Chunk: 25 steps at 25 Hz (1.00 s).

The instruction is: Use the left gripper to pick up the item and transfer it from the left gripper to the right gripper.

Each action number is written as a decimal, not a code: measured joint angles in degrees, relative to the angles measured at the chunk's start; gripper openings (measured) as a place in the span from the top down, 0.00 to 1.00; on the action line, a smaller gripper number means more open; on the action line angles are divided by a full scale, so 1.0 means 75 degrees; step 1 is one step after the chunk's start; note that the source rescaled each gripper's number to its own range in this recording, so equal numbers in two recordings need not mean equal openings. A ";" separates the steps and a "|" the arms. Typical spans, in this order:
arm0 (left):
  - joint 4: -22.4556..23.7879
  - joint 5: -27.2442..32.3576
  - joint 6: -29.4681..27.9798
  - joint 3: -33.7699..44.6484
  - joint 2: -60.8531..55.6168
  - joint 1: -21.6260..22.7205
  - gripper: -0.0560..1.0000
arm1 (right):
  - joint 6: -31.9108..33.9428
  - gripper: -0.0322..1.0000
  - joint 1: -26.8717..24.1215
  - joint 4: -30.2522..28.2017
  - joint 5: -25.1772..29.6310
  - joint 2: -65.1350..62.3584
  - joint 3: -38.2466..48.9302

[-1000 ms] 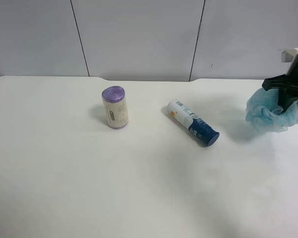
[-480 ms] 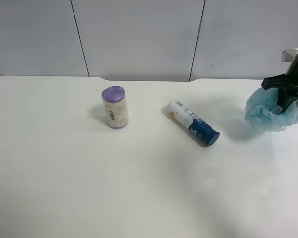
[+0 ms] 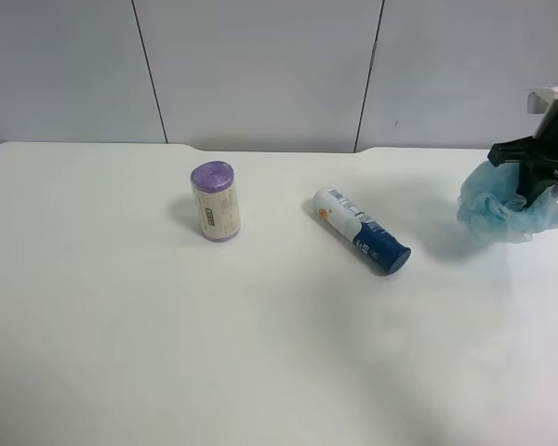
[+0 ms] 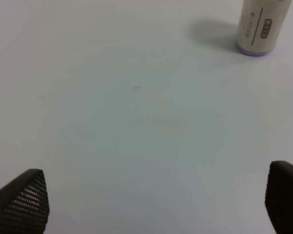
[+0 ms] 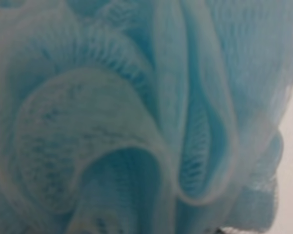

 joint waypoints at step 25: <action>0.0000 0.0000 0.0000 0.0000 0.0000 -0.0007 0.12 | 0.0000 0.94 0.0008 0.0242 -0.0229 -0.0327 0.1540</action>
